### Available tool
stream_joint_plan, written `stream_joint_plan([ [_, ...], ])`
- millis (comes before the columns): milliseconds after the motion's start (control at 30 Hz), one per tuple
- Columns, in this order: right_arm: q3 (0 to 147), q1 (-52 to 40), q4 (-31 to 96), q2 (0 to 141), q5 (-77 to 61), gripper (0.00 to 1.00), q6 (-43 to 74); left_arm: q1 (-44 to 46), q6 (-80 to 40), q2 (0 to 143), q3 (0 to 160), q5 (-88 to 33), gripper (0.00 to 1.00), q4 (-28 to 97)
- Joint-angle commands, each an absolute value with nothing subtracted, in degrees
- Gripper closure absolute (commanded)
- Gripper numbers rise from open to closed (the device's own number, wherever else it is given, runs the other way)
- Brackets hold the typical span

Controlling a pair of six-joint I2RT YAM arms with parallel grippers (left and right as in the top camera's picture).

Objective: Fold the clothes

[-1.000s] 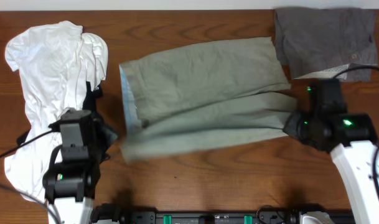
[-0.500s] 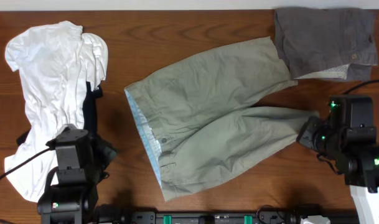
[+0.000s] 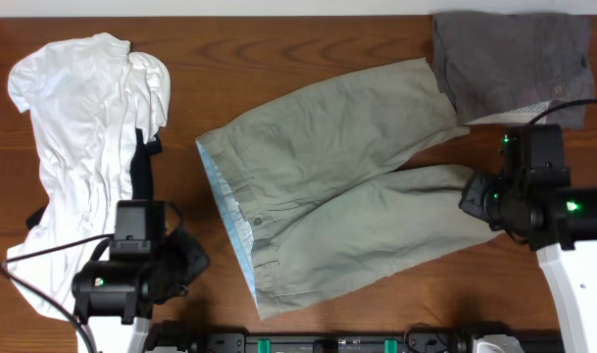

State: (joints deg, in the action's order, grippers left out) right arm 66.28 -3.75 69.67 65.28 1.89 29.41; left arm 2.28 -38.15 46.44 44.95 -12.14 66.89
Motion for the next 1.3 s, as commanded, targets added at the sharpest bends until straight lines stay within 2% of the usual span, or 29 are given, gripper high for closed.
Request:
stream_joint_plan([
  [0, 67.05, -3.4, 69.45, 66.65, 1.48, 0.78, 28.01, 6.07, -38.89, 46.46, 44.73, -13.15, 0.64, 67.2],
  [167, 67.05, -3.4, 68.93, 68.23, 1.45, 0.69, 27.11, 14.06, -40.73, 46.46, 42.06, -13.56, 0.5, 67.24],
  [367, 67.05, -3.4, 68.34, 68.82, 1.43, 0.62, 26.63, 25.21, -49.06, 46.48, 37.5, -13.56, 0.49, 62.43],
  [500, 67.05, -3.4, 68.12, 68.93, 1.45, 0.58, 26.04, 31.55, -51.22, 47.2, 34.74, -13.5, 0.34, 55.05],
  [567, 67.05, -3.4, 68.12, 69.01, 1.45, 0.57, 26.06, 34.33, -51.18, 48.64, 33.47, -13.28, 0.29, 49.89],
  [800, 67.05, -3.4, 68.12, 69.01, 1.45, 0.55, 26.06, 40.25, -50.89, 62.89, 33.01, -9.65, 0.29, 46.98],
  [1100, 67.05, -3.4, 68.1, 69.04, 1.48, 0.55, 26.06, 41.23, -49.78, 78.26, 33.01, -12.32, 0.31, 44.25],
  [1267, 67.05, -3.38, 67.72, 69.04, 1.48, 0.54, 26.06, 41.23, -47.29, 78.76, 33.01, -13.76, 0.45, 42.15],
])
